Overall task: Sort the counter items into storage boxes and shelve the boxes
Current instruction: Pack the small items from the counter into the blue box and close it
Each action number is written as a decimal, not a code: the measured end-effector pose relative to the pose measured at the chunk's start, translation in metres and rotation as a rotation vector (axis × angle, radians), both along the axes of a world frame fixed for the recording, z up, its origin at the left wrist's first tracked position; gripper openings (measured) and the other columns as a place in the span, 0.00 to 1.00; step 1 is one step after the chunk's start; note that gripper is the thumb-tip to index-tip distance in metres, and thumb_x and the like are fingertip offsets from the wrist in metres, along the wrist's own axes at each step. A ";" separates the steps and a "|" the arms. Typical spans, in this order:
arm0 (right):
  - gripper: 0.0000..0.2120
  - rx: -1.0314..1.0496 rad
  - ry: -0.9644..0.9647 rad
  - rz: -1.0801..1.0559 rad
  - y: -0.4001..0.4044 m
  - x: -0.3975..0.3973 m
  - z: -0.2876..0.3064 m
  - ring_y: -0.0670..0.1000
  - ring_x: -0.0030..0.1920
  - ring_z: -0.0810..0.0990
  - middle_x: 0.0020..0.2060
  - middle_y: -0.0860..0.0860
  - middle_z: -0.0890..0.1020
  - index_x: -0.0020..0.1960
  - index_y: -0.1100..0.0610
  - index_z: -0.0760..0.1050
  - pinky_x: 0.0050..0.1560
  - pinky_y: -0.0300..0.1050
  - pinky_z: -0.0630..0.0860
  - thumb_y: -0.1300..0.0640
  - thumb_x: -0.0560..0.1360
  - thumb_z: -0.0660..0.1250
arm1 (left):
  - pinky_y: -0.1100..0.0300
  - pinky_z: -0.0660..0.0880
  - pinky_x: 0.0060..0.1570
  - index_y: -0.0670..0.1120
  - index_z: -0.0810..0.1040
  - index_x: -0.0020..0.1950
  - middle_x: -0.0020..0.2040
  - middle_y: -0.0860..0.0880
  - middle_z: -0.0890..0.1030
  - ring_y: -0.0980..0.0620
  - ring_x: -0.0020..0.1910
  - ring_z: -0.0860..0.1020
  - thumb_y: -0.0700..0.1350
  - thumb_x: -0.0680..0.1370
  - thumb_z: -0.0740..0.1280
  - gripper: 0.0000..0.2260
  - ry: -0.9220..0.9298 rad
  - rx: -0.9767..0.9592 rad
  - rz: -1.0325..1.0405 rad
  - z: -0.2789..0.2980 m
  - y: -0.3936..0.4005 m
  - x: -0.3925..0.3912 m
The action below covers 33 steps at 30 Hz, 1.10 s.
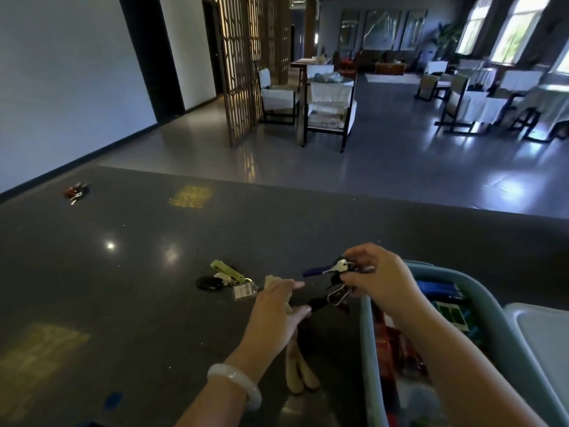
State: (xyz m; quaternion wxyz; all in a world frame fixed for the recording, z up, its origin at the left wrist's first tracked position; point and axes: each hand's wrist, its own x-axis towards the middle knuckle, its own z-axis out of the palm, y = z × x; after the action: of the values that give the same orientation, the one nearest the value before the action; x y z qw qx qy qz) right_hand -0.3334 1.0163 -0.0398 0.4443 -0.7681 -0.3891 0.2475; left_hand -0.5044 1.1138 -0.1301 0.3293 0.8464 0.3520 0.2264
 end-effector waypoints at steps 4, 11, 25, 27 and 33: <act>0.14 0.100 0.086 -0.013 -0.032 0.018 0.019 0.48 0.38 0.85 0.45 0.49 0.84 0.50 0.50 0.79 0.35 0.40 0.81 0.65 0.70 0.73 | 0.72 0.67 0.54 0.60 0.73 0.64 0.59 0.62 0.73 0.66 0.58 0.70 0.52 0.76 0.70 0.18 -0.051 -0.129 -0.050 0.030 -0.023 0.017; 0.13 0.152 0.113 -0.045 -0.101 0.063 0.035 0.52 0.39 0.85 0.42 0.51 0.85 0.44 0.49 0.83 0.38 0.45 0.79 0.66 0.69 0.74 | 0.70 0.69 0.53 0.61 0.75 0.59 0.55 0.61 0.77 0.67 0.55 0.73 0.53 0.75 0.70 0.13 -0.124 -0.023 -0.275 0.055 -0.071 0.059; 0.08 -0.017 0.187 0.015 -0.167 0.064 0.012 0.57 0.42 0.84 0.42 0.57 0.84 0.47 0.56 0.83 0.43 0.48 0.81 0.65 0.70 0.73 | 0.74 0.72 0.50 0.63 0.70 0.66 0.54 0.63 0.79 0.67 0.54 0.77 0.47 0.75 0.72 0.23 -0.111 -0.273 -0.631 0.051 -0.121 0.091; 0.10 -0.070 0.143 0.017 -0.173 0.070 0.008 0.54 0.40 0.84 0.42 0.55 0.84 0.47 0.56 0.82 0.39 0.45 0.81 0.67 0.69 0.74 | 0.77 0.69 0.52 0.59 0.76 0.60 0.52 0.63 0.80 0.68 0.54 0.76 0.46 0.76 0.70 0.15 -0.092 -0.248 -0.630 0.048 -0.126 0.095; 0.15 -0.208 -0.061 -0.013 -0.182 0.092 -0.010 0.48 0.43 0.83 0.44 0.48 0.83 0.48 0.49 0.79 0.39 0.40 0.80 0.65 0.67 0.76 | 0.79 0.66 0.48 0.59 0.78 0.51 0.48 0.67 0.76 0.80 0.51 0.69 0.44 0.76 0.69 0.09 -0.044 -0.192 -0.566 0.033 -0.135 0.113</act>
State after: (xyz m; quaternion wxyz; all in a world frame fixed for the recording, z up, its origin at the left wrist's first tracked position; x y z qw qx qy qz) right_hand -0.2411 0.8339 -0.0493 0.3519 -0.8196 -0.3698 0.2601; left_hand -0.3913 0.9784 -0.0973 0.4653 0.8708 0.1146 0.1098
